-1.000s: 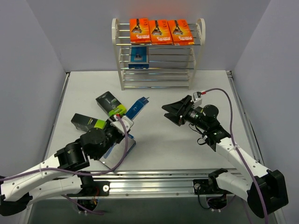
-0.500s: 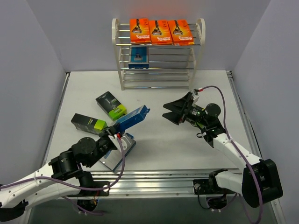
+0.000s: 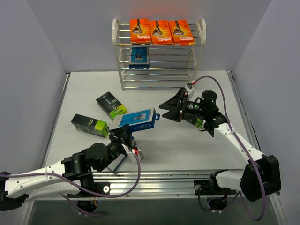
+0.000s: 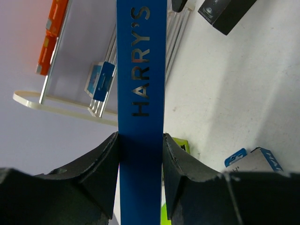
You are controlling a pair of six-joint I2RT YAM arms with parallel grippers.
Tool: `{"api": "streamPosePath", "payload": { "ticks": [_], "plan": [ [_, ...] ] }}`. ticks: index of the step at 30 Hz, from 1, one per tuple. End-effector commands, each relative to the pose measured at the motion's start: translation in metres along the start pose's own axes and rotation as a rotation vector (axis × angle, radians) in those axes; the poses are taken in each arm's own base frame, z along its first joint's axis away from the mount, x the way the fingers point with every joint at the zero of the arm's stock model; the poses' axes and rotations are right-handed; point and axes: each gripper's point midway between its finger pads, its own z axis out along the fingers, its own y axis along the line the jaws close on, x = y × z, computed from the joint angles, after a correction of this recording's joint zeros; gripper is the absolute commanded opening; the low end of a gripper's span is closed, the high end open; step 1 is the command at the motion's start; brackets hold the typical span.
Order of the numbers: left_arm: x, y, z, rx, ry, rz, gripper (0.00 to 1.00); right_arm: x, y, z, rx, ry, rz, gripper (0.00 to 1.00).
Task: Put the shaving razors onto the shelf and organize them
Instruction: Pass the shaving razor from the left arm to the right
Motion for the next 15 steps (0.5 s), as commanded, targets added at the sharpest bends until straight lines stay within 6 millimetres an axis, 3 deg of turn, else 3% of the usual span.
{"api": "streamPosePath", "payload": {
  "ticks": [1, 10, 15],
  "plan": [
    [-0.023, 0.038, -0.001, -0.156, -0.065, 0.044, 0.02, 0.004, 0.002, -0.001, 0.014, 0.063, -0.046, 1.0],
    [-0.035, 0.031, 0.001, -0.153, -0.121, 0.174, 0.02, 0.015, -0.015, -0.004, 0.073, 0.136, -0.061, 1.0],
    [-0.042, 0.013, 0.003, -0.087, -0.173, 0.195, 0.02, 0.015, -0.019, -0.002, 0.075, 0.158, -0.05, 0.98]
  ]
}}
